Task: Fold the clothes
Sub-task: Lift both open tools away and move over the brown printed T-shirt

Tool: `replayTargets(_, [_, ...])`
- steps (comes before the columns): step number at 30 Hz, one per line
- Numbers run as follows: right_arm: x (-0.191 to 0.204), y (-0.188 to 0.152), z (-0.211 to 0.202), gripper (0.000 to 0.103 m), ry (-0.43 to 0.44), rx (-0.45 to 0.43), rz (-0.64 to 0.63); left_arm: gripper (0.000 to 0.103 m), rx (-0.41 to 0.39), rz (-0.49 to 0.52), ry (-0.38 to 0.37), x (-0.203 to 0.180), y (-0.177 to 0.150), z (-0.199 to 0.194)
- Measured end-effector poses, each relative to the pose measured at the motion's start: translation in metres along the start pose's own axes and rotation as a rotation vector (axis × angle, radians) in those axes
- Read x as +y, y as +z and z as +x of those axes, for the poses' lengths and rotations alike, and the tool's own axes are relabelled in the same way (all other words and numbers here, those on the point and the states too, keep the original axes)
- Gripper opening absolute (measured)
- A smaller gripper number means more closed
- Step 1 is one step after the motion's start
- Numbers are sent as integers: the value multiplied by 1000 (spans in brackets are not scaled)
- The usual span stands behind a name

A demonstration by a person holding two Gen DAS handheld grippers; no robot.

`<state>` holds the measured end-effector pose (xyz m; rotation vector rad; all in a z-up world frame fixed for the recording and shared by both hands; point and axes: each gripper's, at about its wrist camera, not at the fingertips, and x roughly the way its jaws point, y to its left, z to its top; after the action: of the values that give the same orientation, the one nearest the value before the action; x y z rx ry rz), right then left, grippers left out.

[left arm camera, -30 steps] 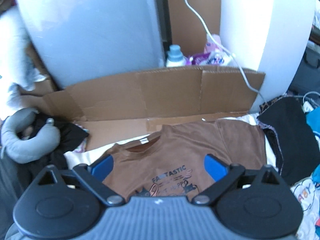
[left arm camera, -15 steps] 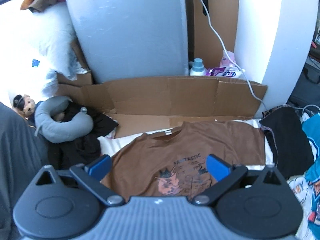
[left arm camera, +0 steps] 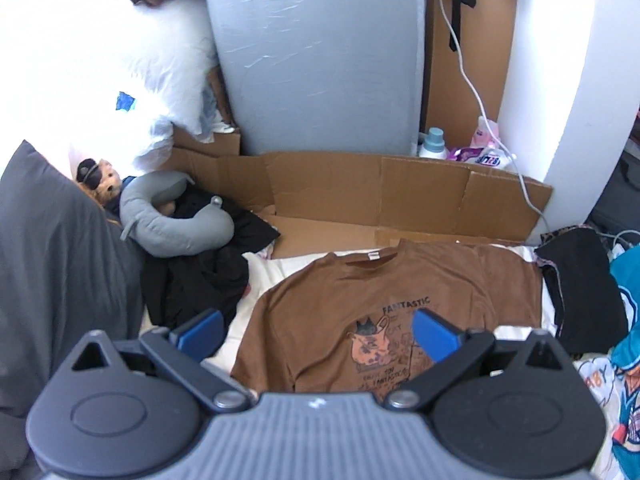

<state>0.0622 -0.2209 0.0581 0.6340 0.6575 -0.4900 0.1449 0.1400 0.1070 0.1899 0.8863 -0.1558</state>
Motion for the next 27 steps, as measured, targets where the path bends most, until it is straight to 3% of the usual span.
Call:
replayTargets(9, [5, -24, -5, 89, 13, 40, -34, 102, 19, -26, 27, 36, -37, -31])
replayTargets(14, [8, -33, -2, 89, 28, 72, -64, 102, 15, -96, 51, 62, -46, -50])
replayTargets(23, [10, -51, 1, 89, 45, 112, -133, 102, -8, -81, 67, 77, -60, -81])
replayTargets(27, [15, -47, -2, 89, 64, 77, -192, 102, -10, -90, 62, 87, -61, -85])
